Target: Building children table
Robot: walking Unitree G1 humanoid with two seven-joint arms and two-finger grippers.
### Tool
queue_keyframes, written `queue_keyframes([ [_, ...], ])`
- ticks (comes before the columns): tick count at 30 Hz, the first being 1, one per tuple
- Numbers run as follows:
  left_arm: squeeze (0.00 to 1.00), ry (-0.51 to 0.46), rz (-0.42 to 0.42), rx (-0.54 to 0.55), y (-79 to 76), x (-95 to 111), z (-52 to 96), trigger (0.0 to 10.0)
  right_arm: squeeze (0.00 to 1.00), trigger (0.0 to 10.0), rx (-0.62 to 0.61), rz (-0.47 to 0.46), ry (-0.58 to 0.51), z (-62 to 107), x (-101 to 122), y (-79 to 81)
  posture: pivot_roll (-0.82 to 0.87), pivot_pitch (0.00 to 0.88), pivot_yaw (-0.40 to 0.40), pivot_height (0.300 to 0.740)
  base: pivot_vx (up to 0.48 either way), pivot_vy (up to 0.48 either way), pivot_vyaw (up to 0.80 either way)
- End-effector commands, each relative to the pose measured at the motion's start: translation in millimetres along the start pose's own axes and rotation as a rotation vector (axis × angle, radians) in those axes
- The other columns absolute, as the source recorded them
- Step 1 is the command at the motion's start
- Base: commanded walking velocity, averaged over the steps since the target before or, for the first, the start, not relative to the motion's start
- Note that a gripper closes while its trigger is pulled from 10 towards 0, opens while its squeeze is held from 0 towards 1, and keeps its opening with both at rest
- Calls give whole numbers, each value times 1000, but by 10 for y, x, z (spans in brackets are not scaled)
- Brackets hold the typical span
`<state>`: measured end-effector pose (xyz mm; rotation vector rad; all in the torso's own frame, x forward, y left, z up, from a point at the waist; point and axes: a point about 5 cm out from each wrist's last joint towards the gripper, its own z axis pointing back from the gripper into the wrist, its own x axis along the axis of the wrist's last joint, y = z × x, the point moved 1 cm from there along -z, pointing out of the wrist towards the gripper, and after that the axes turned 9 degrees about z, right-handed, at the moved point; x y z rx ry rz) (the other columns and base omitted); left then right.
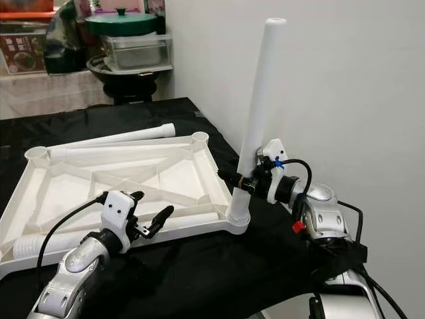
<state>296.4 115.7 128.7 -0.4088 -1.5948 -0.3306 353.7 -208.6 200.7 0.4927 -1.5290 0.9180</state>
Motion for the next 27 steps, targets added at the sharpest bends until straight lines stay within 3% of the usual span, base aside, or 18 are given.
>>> queue_keyframes([
  [1,0,8,-5,2,5,-17,23,10000,0,0,32,35,-71,-38,119,16,49,0,-47,740,0,0,0],
  [5,0,12,-4,-4,-15,-33,18,10000,0,0,-25,35,-92,-10,126,7,45,0,-45,740,0,0,0],
  [7,0,11,-4,-6,-16,-29,15,10000,0,0,-175,87,-2,-70,27,6,45,0,-47,740,0,0,0],
  [11,0,11,-4,-5,-12,-26,17,10000,0,0,-255,117,47,-92,-19,-11,45,0,-47,740,0,0,0],
  [12,0,10,-4,0,-4,-23,19,10000,0,0,-447,26,68,-140,-82,-24,44,0,-45,740,0,0,0],
  [13,0,13,-3,2,-15,-29,21,10000,0,0,-872,-136,186,-118,-313,66,48,0,-41,740,0,0,0],
  [14,0,13,-3,2,-15,-29,21,10000,0,0,-872,-136,186,-118,-313,66,48,0,-41,740,0,0,0],
  [16,0,14,-4,-3,-32,-29,23,10000,0,0,-1065,-252,264,-70,-452,231,59,0,-40,740,0,0,0],
  [20,0,15,-6,-6,-19,-21,25,10000,0,0,-1117,-291,277,-118,-413,468,52,0,-32,740,0,0,0],
  [24,0,17,-11,-2,6,-20,22,10000,0,0,-1132,-302,254,-202,-292,552,47,0,-34,740,0,0,0],
  [27,0,12,-12,1,5,-8,-9,10000,0,0,-1075,-337,218,-388,-164,603,47,0,-33,740,0,0,0],
])
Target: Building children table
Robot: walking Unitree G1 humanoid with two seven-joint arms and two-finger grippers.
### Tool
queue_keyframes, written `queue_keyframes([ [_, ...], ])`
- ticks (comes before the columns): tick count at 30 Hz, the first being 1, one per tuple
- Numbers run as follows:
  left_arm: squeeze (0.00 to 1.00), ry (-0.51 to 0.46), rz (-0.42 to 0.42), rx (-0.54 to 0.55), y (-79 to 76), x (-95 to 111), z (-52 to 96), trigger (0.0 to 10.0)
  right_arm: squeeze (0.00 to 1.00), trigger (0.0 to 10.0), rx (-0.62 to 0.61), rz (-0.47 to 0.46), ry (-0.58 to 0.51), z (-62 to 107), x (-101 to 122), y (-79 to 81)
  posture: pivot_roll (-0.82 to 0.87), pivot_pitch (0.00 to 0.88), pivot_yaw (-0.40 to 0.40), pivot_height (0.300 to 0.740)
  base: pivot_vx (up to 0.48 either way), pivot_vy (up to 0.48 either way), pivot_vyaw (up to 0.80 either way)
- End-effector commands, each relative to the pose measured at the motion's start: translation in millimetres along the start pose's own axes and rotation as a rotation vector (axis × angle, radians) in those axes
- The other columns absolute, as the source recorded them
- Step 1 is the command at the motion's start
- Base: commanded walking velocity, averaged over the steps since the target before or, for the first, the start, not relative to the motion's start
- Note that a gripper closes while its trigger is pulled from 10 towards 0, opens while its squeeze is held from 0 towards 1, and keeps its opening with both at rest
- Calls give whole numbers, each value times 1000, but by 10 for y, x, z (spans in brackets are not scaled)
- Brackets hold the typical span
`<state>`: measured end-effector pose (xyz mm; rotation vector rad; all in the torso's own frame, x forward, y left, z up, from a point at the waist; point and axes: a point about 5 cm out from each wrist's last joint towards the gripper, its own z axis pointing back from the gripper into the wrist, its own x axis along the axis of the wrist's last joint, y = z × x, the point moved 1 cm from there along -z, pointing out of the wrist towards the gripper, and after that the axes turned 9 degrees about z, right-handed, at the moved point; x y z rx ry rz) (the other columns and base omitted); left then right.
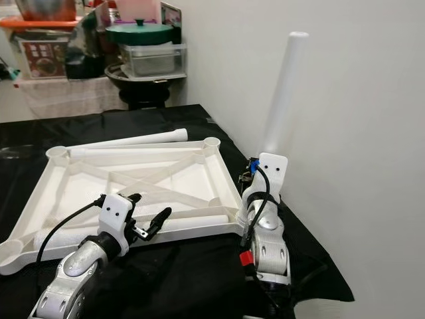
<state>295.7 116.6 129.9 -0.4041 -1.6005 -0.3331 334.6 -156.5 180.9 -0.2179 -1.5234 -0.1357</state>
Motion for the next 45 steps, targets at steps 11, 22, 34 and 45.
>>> queue_keyframes([
  [11,0,13,1,4,-2,-20,-5,10000,0,10000,264,134,-226,-263,279,-183,54,0,-35,740,0,0,0],
  [22,0,6,0,-7,-28,-14,-32,10000,0,10000,827,426,-90,-381,116,-736,53,0,-39,740,0,0,0],
  [34,0,5,-15,-11,15,5,-33,10000,0,0,984,350,-205,-505,366,-676,67,0,-41,740,0,0,0],
  [45,0,9,-9,-11,-14,-23,-14,10000,0,0,795,408,-158,-634,314,-599,52,0,-42,740,0,0,0],
])
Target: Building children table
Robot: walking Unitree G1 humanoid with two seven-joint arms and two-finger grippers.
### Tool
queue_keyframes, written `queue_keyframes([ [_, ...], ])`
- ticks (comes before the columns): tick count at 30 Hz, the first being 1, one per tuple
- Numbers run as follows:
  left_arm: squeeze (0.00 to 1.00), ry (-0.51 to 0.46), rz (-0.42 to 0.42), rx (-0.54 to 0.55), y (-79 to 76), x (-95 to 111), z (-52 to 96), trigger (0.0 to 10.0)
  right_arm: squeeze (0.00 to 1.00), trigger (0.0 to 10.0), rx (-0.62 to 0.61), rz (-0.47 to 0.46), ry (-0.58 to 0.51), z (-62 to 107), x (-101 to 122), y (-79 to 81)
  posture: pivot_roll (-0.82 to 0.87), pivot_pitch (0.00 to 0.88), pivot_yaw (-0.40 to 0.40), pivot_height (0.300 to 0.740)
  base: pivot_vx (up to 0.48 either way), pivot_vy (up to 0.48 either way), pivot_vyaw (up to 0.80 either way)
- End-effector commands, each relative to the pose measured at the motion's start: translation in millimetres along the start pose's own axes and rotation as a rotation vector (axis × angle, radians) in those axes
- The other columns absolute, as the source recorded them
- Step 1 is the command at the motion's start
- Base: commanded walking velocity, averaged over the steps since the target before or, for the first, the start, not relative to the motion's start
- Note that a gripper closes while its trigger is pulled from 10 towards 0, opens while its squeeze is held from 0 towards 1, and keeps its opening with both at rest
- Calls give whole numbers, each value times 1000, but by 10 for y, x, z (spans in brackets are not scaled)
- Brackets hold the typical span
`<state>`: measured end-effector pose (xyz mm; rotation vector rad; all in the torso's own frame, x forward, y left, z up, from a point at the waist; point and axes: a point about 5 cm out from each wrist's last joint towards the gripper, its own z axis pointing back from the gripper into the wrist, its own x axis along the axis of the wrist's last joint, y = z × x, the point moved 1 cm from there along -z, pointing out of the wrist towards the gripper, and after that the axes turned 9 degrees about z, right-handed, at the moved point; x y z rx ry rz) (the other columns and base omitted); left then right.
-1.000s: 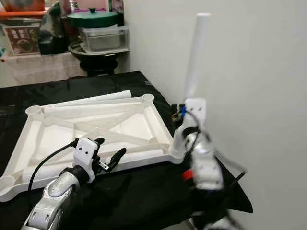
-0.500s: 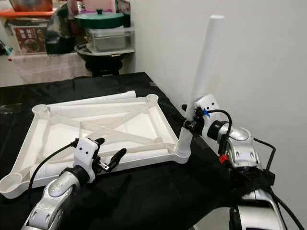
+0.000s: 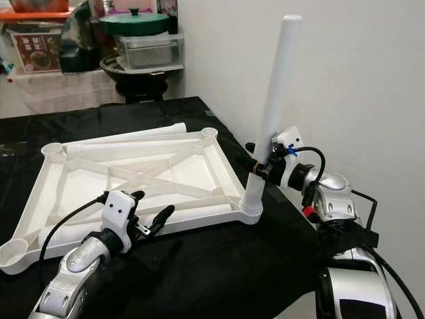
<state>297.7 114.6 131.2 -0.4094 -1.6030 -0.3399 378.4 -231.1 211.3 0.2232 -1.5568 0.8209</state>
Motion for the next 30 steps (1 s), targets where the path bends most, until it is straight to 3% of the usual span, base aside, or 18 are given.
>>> queue_keyframes([
  [1,0,12,-8,-3,-5,-34,14,10000,0,0,-66,61,53,-68,21,-16,52,0,-42,740,0,0,0],
  [2,0,10,-5,2,4,-30,4,10000,0,0,-266,-9,61,-172,-3,-12,55,0,-37,740,0,0,0],
  [3,0,10,-5,2,4,-30,4,10000,0,0,-266,-9,61,-172,-3,-12,55,0,-37,740,0,0,0],
  [4,0,9,-4,7,9,-27,-4,10000,0,0,-372,-48,67,-212,-28,3,55,0,-37,740,0,0,0],
  [5,0,8,-4,7,1,-21,-15,10000,0,0,-642,-174,98,-211,-118,-9,56,0,-36,740,0,0,0],
  [6,0,8,-4,7,1,-21,-15,10000,0,0,-642,-174,98,-211,-118,-9,56,0,-36,740,0,0,0],
  [8,0,6,-4,-2,-21,-17,-18,10000,0,0,-863,-299,128,-166,-215,45,59,0,-41,740,0,0,0],
  [9,0,7,-7,-3,-30,-16,-20,10000,0,0,-950,-363,157,-168,-263,233,65,0,-36,740,0,0,0],
  [10,0,4,-1,-1,-29,-9,-21,10000,0,0,-985,-404,192,-178,-283,448,68,0,-38,740,0,0,0],
  [11,0,4,-1,-1,-29,-9,-21,10000,0,0,-985,-404,192,-178,-283,448,68,0,-38,740,0,0,0],
  [13,0,5,-3,2,-20,-7,-13,10000,0,0,-980,-442,217,-200,-216,787,67,0,-43,740,0,0,0],
  [14,0,14,-11,5,0,-29,0,10000,0,0,-903,-471,218,-298,-130,976,62,0,-47,740,0,0,0],
  [21,0,9,-5,6,-25,-29,-17,10000,0,0,-843,-496,193,-458,-20,1022,62,0,-46,740,0,0,0],
  [22,0,7,-1,1,-44,-29,-25,10000,0,10000,-799,-520,161,-514,43,962,61,0,-44,740,0,0,0],
  [25,0,9,0,-2,-44,-34,-26,10000,0,10000,-721,-471,81,-533,179,910,52,0,-39,740,0,0,0],
  [26,0,11,-3,-2,-27,-36,-25,10000,612,10000,-765,-393,62,-393,219,755,52,0,-39,740,0,0,0],
  [27,0,11,-4,-2,-22,-35,-27,10000,1000,10000,-781,-395,70,-336,220,721,47,0,-39,740,0,0,0],
  [30,0,8,-4,-1,-11,-26,-33,10000,1000,10000,-805,-342,108,-223,187,559,44,0,-39,740,0,0,0],
])
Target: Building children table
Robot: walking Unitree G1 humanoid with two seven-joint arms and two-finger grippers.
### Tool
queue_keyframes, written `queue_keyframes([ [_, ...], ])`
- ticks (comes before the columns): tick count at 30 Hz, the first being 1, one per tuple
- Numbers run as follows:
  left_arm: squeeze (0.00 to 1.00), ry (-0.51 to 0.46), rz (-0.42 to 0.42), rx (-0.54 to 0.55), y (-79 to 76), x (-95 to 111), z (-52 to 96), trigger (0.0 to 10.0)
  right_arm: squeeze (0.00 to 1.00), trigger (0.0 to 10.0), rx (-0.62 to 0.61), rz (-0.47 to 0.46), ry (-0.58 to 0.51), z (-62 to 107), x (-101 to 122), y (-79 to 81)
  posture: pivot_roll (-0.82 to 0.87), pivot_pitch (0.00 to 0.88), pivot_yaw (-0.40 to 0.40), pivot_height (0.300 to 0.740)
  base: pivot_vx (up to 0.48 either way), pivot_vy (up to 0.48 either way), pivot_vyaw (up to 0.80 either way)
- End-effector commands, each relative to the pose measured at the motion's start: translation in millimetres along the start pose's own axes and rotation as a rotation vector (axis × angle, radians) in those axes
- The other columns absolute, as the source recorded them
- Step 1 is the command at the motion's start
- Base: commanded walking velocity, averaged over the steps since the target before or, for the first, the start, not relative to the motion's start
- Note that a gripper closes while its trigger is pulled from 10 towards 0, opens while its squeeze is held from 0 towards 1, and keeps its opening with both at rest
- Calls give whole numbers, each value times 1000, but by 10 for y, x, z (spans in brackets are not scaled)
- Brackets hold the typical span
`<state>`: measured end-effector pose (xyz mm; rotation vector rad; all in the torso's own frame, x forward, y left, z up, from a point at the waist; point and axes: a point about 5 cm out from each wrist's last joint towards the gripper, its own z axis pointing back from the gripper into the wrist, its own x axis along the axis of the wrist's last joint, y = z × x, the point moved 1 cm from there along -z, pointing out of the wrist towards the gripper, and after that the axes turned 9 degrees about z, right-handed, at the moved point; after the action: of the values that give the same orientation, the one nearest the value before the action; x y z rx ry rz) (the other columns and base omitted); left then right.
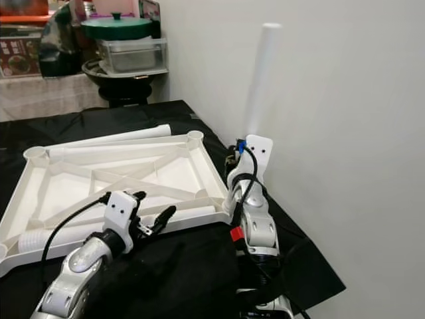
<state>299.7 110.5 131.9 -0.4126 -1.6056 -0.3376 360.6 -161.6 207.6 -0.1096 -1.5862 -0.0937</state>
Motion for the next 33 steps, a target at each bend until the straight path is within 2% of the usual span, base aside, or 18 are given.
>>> queue_keyframes([
  [1,0,10,-6,0,16,-28,3,10000,0,10000,9,35,-2,-30,29,-147,44,0,-39,740,0,0,0],
  [2,0,9,-5,0,14,-28,4,10000,0,10000,61,37,-30,-48,78,-182,44,0,-39,740,0,0,0],
  [3,0,9,-5,0,14,-28,4,10000,0,10000,61,37,-30,-48,78,-182,44,0,-39,740,0,0,0],
  [5,0,9,-4,-1,-3,-29,3,10000,0,10000,226,88,-100,-58,148,-235,48,0,-39,740,0,0,0],
  [6,0,9,-4,-1,-3,-29,3,10000,0,10000,226,88,-100,-58,148,-235,48,0,-39,740,0,0,0],
  [8,0,8,0,-2,-1,-28,14,10000,0,10000,451,238,-150,-9,110,-372,47,0,-39,740,0,0,0],
  [9,0,8,0,-2,-1,-28,14,10000,0,10000,451,238,-150,-9,110,-372,47,0,-39,740,0,0,0],
  [10,0,11,-2,-2,12,-36,23,10000,0,10000,602,319,-140,46,65,-469,37,0,-38,740,0,0,0],
  [11,0,11,-2,-2,12,-36,23,10000,0,10000,602,319,-140,46,65,-469,37,0,-38,740,0,0,0],
  [12,0,14,-5,-1,26,-41,28,10000,0,10000,689,389,-111,63,42,-566,36,0,-37,740,0,0,0],
  [13,0,15,-7,-1,34,-44,25,10000,0,10000,747,416,-80,62,44,-623,37,0,-39,740,0,0,0],
  [20,0,12,-10,-4,22,-33,7,10000,0,10000,823,420,-48,24,73,-647,55,0,-45,740,0,0,0],
  [24,0,9,-15,-4,27,-18,9,10000,0,10000,854,394,-46,-65,97,-565,64,0,-49,740,0,0,0],
  [28,0,9,-16,1,33,-20,21,10000,0,10000,892,364,-87,-171,146,-431,72,0,-54,740,0,0,0],
  [33,0,8,-14,-1,16,-22,15,10000,0,10000,909,353,-97,-201,155,-408,74,0,-56,740,0,0,0],
])
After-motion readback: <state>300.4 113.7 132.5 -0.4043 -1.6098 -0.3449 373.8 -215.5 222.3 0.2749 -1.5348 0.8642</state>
